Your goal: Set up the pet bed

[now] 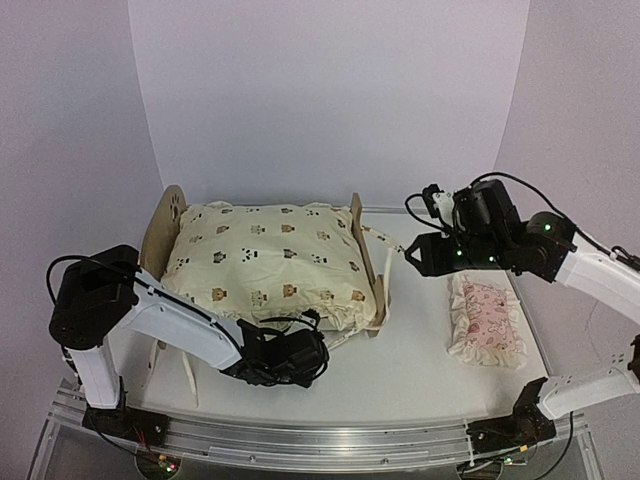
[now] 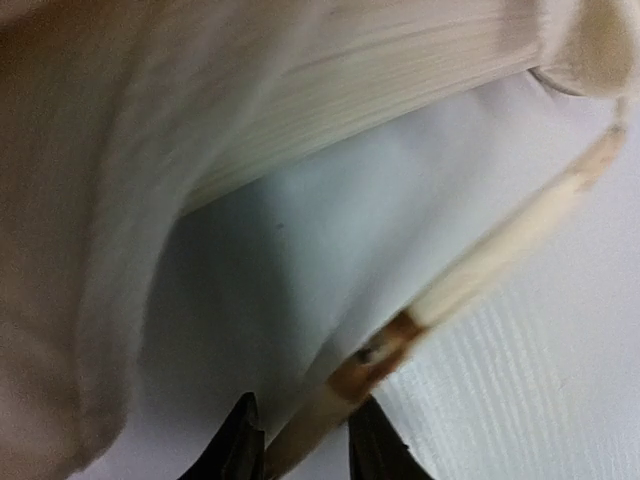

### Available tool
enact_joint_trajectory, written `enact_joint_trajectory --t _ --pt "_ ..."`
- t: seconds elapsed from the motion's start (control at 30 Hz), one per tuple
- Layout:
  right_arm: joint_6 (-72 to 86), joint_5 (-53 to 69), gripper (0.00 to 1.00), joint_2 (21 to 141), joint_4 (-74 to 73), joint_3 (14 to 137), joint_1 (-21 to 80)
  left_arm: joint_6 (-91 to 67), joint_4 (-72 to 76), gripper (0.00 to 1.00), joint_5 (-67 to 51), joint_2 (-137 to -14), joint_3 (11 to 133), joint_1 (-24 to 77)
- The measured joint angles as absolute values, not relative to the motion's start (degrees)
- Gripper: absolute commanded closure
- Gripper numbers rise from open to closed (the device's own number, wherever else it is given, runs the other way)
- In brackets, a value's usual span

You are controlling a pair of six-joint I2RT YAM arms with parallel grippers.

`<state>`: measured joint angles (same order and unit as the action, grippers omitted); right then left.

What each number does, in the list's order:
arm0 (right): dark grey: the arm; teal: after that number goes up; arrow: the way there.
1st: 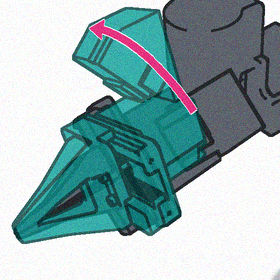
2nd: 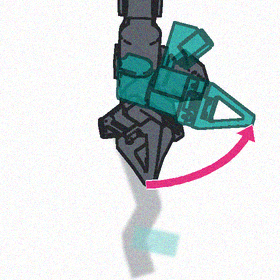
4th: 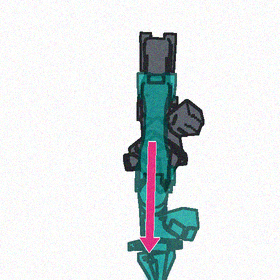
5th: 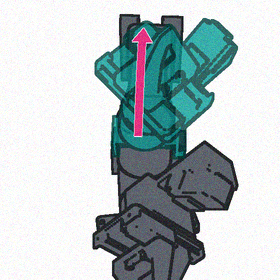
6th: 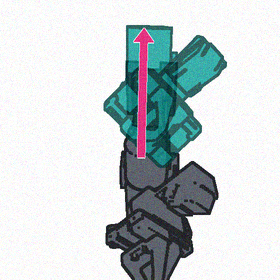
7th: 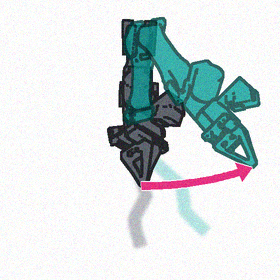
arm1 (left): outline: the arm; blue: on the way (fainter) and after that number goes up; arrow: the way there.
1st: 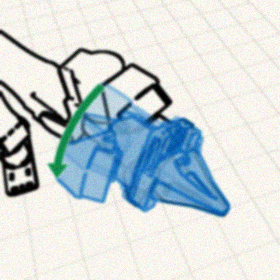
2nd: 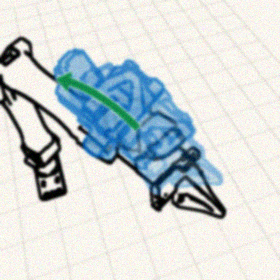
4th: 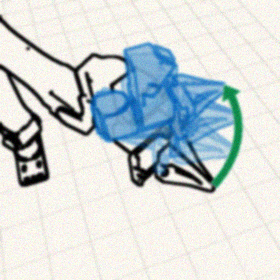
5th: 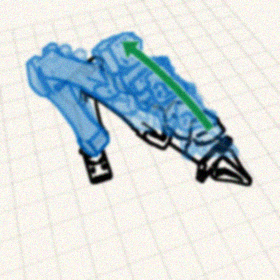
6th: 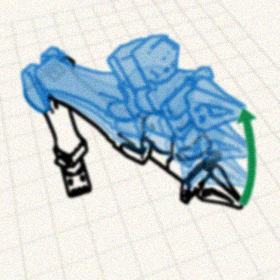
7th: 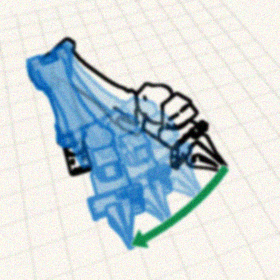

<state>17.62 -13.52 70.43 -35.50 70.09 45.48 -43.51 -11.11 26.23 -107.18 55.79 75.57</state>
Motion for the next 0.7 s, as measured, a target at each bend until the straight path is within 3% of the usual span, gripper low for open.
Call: enact_joint_trajectory --t 0.07,0.13,0.2,0.33,0.53,0.7 --pt "18.0 -10.2 0.22 74.1 -35.5 74.2 44.2 -44.0 -14.7 0.58 26.7 -105.9 55.2 75.7" --pt "18.3 -5.2 0.25 79.5 -35.7 79.0 41.6 -44.9 -18.3 0.56 27.1 -104.1 54.2 75.8" --pt "18.9 -1.5 0.34 85.0 -35.4 82.3 38.7 -45.8 -22.1 0.56 27.7 -102.2 53.3 75.8" --pt "20.0 5.4 0.65 95.2 -35.7 86.0 33.4 -48.0 -27.6 0.61 29.3 -98.1 51.2 75.4" --pt "21.6 17.4 0.79 105.8 -35.6 87.5 28.4 -48.0 -30.2 0.64 30.7 -89.4 45.8 70.5" --pt "22.3 26.5 0.84 107.3 -33.5 85.3 28.0 -44.8 -28.7 0.65 30.4 -84.3 43.5 65.1"
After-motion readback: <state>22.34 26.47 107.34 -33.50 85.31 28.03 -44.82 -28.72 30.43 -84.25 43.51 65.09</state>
